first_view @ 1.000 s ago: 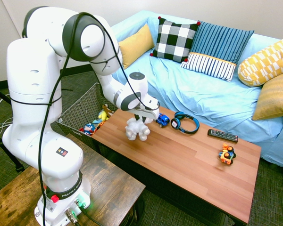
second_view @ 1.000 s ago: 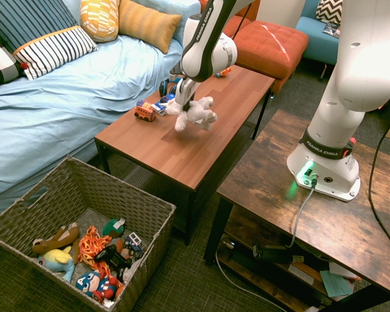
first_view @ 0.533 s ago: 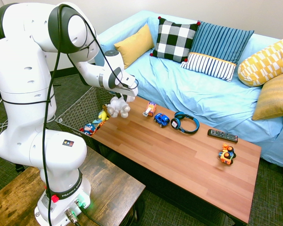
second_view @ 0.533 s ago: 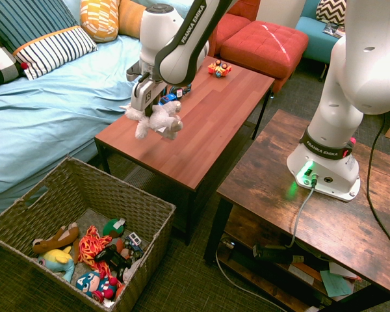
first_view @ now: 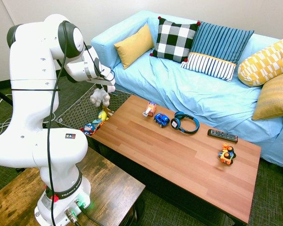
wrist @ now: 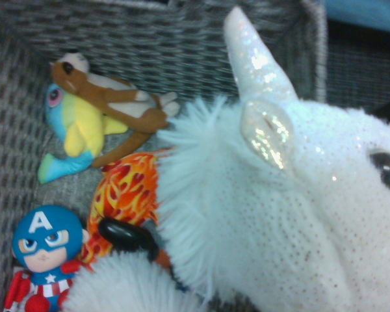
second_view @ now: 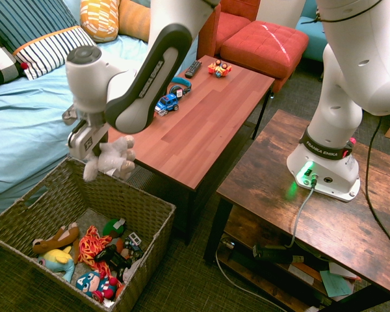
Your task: Put the stuffed toy in the basket
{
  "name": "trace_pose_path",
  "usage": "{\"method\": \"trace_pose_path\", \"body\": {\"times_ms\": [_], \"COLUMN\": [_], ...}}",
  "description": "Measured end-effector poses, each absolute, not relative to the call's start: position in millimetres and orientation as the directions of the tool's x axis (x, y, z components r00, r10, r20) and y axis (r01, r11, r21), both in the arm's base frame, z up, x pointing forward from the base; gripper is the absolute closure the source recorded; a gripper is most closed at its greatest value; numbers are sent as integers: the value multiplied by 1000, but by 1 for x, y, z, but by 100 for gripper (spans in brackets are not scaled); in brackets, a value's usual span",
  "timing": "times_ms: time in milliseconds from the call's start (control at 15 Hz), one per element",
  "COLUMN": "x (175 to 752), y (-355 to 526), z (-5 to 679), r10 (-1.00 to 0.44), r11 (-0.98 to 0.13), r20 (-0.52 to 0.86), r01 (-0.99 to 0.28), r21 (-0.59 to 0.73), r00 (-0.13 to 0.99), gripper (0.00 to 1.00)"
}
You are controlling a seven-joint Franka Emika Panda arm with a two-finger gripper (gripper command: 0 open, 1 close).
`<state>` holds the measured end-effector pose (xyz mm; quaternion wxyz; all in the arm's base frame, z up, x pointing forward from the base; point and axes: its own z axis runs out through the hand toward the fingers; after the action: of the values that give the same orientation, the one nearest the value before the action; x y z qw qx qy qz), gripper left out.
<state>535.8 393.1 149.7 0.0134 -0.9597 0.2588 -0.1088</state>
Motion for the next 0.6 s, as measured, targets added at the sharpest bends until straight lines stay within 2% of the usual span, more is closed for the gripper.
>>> {"method": "trace_pose_path", "body": {"times_ms": [400, 467, 600], "x": [554, 555, 559], "y": [455, 461, 467], "z": [70, 61, 52], "r10": [-556, -557, -556], "r11": [-831, -830, -831], "r20": [113, 104, 86], "r01": [-549, -550, -551], "r21": [-87, -89, -80], "r00": [823, 824, 827], "gripper": [100, 0, 0]}}
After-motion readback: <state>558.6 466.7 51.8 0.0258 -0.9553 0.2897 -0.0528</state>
